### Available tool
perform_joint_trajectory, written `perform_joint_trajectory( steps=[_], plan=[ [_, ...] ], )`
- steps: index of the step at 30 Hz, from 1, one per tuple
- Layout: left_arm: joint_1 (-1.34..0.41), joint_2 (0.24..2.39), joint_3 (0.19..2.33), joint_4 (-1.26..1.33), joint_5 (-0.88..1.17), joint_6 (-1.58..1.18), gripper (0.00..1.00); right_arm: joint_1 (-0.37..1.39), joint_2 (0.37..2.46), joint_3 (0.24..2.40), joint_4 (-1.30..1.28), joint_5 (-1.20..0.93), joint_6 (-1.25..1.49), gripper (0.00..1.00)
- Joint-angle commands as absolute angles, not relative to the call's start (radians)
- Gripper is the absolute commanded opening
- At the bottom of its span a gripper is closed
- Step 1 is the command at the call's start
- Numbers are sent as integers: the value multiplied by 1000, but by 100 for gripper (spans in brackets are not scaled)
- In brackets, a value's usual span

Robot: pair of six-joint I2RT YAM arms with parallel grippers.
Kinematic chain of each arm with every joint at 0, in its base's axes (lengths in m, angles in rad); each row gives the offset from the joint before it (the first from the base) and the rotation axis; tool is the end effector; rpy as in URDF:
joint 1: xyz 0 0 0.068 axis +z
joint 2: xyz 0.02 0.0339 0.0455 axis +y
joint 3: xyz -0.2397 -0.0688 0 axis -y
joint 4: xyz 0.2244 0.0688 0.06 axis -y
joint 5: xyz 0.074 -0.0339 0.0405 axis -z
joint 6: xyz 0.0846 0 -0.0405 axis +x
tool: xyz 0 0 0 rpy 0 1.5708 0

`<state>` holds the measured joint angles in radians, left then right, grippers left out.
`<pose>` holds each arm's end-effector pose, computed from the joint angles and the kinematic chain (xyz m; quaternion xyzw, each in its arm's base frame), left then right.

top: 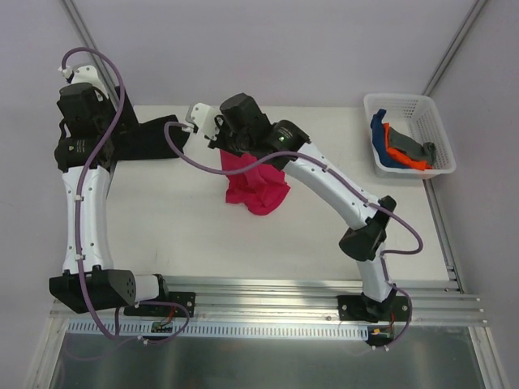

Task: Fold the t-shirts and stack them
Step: Flatten the tshirt out

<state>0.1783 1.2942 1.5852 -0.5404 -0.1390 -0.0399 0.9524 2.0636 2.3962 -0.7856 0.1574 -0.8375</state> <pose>0.2983 0.0657 0.4270 -0.1281 0.7783 0.0970 0.6069 0.2819 0.3733 0.3857 -0.6333 0.5613 -0.0362 0.5316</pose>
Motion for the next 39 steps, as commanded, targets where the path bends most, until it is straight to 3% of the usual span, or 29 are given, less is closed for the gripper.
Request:
perform_joint_trajectory(
  steps=[1, 11, 13, 16, 17, 20, 25, 29, 34, 39],
  plan=[
    [186, 1284, 1611, -517, -140, -72, 99, 924, 1847, 2384, -669, 132, -802, 1],
    [184, 1365, 1684, -520, -68, -109, 99, 434, 1693, 2016, -773, 141, -795, 1],
    [186, 1376, 1701, -517, -54, -117, 99, 370, 1713, 1895, -840, 147, -813, 6],
    [184, 1387, 1721, -518, -20, -124, 99, 338, 1718, 1720, -879, 157, -804, 62],
    [184, 1387, 1724, -518, -14, -129, 99, 341, 1706, 1688, -874, 117, -802, 74],
    [184, 1384, 1709, -518, 20, -133, 99, 360, 1683, 1713, -871, 25, -749, 73],
    [186, 1378, 1690, -525, 83, -133, 99, 416, 1716, 1793, -929, -87, -726, 61],
    [184, 1381, 1671, -528, 133, -136, 98, 449, 1703, 1649, -911, -71, -768, 60],
    [189, 1396, 1672, -529, 183, -130, 96, 446, 1689, 1453, -913, -23, -871, 48],
    [207, 1407, 1695, -529, 189, -129, 96, 436, 1644, 1307, -815, 57, -931, 49]
  ],
)
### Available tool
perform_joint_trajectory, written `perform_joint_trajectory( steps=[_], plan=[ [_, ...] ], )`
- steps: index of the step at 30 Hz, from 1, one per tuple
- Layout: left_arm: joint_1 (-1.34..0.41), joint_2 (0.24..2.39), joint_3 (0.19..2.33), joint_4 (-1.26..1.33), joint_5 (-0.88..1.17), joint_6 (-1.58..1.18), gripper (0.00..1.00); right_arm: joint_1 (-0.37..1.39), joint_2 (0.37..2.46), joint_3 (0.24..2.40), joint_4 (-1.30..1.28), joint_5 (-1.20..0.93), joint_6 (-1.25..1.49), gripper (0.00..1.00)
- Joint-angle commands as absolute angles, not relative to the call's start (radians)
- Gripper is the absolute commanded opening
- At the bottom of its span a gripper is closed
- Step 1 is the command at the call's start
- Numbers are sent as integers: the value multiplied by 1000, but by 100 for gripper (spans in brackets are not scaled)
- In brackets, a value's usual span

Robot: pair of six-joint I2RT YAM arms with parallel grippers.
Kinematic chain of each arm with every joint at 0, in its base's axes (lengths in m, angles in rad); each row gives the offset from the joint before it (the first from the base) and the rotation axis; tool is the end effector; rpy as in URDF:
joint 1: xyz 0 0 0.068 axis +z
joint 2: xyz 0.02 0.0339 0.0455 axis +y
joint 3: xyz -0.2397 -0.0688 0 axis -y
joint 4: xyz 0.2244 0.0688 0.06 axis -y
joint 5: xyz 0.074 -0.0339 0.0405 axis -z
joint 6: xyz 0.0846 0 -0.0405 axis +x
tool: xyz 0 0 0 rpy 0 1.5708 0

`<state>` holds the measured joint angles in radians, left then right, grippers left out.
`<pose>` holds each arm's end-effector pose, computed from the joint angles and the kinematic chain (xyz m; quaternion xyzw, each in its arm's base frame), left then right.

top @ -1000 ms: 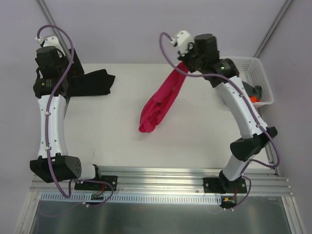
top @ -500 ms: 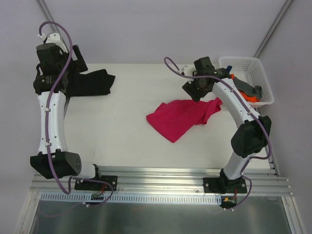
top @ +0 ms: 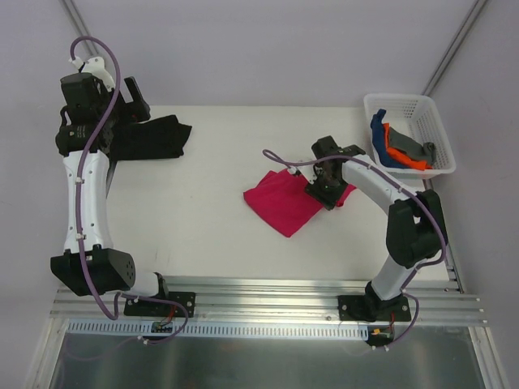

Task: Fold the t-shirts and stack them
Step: Flatten the tshirt out

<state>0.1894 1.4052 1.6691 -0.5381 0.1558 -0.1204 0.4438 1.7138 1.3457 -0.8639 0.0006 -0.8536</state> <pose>0.3297 0.0498 0.4237 -0.0762 0.7924 -0.0412 0.6038 0.3051 0.1450 0.1764 -0.5955 0.7855 -0.0346 0.1650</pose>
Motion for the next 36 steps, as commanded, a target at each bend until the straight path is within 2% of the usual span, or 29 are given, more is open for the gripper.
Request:
perform_joint_trajectory(
  steps=[1, 18, 36],
  plan=[
    [207, 1408, 1697, -528, 187, -129, 96, 430, 1647, 1298, -810, 61, -933, 49],
    [216, 1405, 1690, -529, 186, -130, 98, 397, 1755, 1353, -768, 163, -954, 46],
    [221, 1422, 1695, -526, 186, -144, 98, 391, 1700, 1289, -792, 179, -959, 46]
  ],
)
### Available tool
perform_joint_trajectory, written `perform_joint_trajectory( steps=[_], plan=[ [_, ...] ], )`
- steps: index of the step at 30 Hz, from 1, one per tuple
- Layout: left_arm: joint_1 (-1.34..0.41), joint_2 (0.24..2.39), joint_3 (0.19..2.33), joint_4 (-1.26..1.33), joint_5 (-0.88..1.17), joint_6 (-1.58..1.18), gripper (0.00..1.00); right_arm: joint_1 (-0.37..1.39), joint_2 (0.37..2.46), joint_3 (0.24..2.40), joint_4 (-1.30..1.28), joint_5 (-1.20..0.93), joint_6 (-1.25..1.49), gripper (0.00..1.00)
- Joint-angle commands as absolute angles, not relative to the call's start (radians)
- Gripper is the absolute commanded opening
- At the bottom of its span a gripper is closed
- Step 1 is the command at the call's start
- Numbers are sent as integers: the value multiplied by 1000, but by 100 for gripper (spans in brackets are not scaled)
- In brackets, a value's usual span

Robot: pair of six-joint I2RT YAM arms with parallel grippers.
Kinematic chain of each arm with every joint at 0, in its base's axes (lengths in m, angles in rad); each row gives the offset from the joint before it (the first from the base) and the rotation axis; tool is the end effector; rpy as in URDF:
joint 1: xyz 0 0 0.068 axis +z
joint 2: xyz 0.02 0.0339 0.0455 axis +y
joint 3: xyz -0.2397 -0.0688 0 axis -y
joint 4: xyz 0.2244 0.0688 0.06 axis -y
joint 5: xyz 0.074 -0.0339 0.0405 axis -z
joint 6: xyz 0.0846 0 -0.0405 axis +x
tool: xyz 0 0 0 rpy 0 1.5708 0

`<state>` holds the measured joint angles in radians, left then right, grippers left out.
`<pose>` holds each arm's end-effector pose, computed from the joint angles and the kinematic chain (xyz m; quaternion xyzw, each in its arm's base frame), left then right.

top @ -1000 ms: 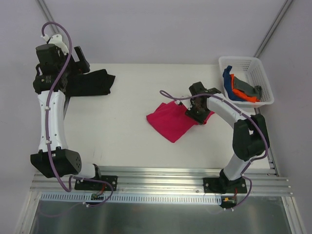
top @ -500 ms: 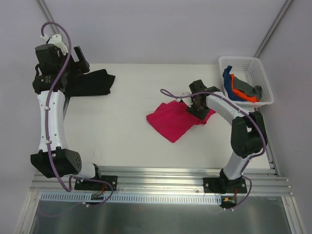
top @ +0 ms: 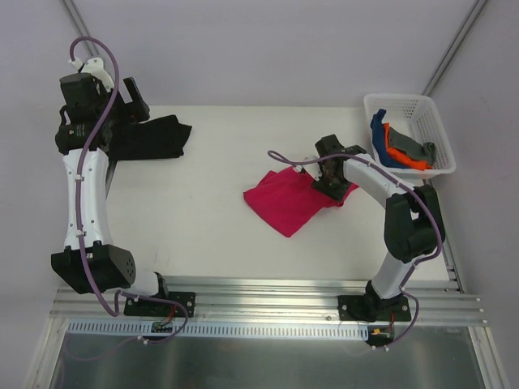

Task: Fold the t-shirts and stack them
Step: Flatten the tshirt out

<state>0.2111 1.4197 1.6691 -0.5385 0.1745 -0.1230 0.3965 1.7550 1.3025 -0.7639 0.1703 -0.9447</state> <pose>0.3329 0.0563 0.4192 -0.0814 0.7961 -0.0436 0.5981 0.3252 0.1206 0.1574 -0.5978 0.7777 -0.1281 0.1464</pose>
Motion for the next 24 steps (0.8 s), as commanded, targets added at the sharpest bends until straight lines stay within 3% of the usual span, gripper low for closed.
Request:
perform_joint_trajectory(
  steps=[1, 12, 18, 23, 24],
  plan=[
    [219, 1424, 1695, -528, 187, -146, 98, 391, 1697, 1287, -795, 179, -957, 46],
    [219, 1420, 1694, -528, 184, -147, 98, 391, 1715, 1267, -776, 181, -965, 46],
    [219, 1408, 1686, -528, 172, -140, 99, 390, 1740, 1275, -776, 186, -979, 28],
    [222, 1401, 1674, -529, 167, -140, 99, 391, 1733, 1272, -769, 192, -977, 20],
    [222, 1402, 1674, -528, 167, -140, 99, 390, 1732, 1270, -767, 195, -977, 13]
  ],
)
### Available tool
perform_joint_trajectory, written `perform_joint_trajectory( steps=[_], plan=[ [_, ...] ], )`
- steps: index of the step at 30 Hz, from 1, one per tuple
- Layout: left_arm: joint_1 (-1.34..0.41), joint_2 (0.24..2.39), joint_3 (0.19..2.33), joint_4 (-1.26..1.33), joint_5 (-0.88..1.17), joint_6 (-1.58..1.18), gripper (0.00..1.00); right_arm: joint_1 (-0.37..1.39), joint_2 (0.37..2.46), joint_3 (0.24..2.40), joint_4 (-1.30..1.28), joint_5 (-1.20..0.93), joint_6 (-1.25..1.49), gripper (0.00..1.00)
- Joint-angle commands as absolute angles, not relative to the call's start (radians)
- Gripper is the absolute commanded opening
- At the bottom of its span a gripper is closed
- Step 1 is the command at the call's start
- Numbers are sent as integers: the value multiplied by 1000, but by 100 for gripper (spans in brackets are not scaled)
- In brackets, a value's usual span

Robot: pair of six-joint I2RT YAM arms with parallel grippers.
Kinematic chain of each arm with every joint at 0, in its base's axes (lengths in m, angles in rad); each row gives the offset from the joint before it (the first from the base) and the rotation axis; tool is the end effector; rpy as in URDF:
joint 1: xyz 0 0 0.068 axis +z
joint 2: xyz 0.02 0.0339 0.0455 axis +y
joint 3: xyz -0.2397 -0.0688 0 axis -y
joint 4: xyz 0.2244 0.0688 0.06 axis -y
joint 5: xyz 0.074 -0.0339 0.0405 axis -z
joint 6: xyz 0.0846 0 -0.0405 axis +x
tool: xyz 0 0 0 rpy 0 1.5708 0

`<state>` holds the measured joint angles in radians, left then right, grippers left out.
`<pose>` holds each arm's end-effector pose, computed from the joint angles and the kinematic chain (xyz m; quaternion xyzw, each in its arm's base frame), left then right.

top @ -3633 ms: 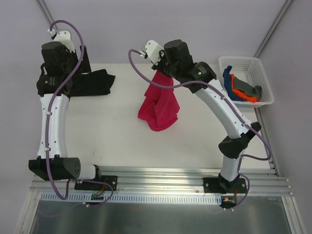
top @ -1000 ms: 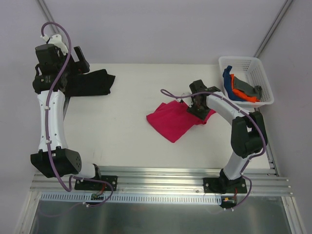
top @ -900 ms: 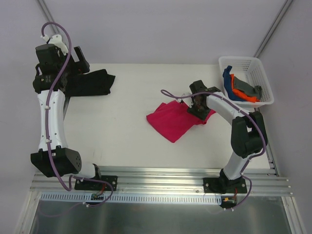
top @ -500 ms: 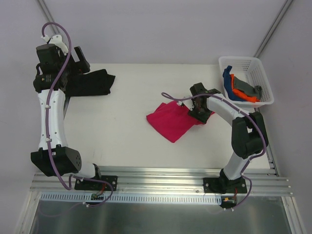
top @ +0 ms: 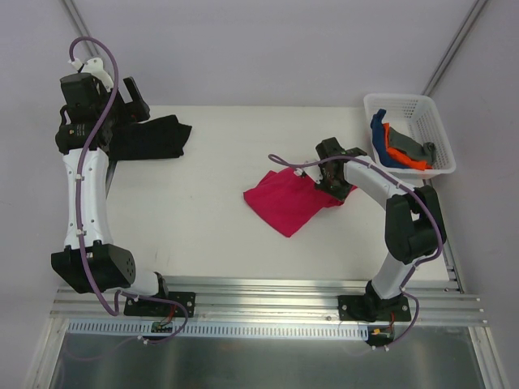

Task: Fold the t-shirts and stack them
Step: Flatten the tshirt out

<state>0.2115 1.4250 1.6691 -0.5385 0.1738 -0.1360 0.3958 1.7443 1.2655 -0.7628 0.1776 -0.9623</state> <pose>0.3345 0.0569 0.4175 -0.0874 0.7970 -0.0473 0.5957 0.3186 0.1169 0.1506 -0.6058 0.7738 -0.1296 0.1323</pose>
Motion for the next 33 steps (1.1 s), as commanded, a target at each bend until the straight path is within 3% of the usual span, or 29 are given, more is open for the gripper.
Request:
perform_joint_trajectory(
  steps=[1, 3, 12, 22, 24, 26, 30, 33],
  plan=[
    [221, 1402, 1674, -528, 167, -140, 99, 390, 1730, 1269, -765, 196, -976, 10],
    [222, 1405, 1677, -528, 170, -143, 99, 388, 1726, 1270, -761, 198, -974, 1],
    [222, 1407, 1672, -529, 184, -153, 99, 373, 1698, 1365, -768, 169, -925, 1],
    [222, 1413, 1585, -529, 337, -213, 94, 368, 1756, 1870, -883, 120, -867, 1],
    [221, 1411, 1574, -528, 347, -232, 95, 368, 1764, 1853, -917, 121, -848, 34],
    [222, 1410, 1578, -528, 359, -235, 96, 368, 1726, 1752, -927, 106, -842, 57],
    [221, 1399, 1606, -529, 345, -219, 97, 367, 1666, 1477, -953, 8, -763, 57],
    [222, 1385, 1602, -529, 342, -221, 98, 342, 1646, 1393, -934, -53, -707, 59]
  ],
)
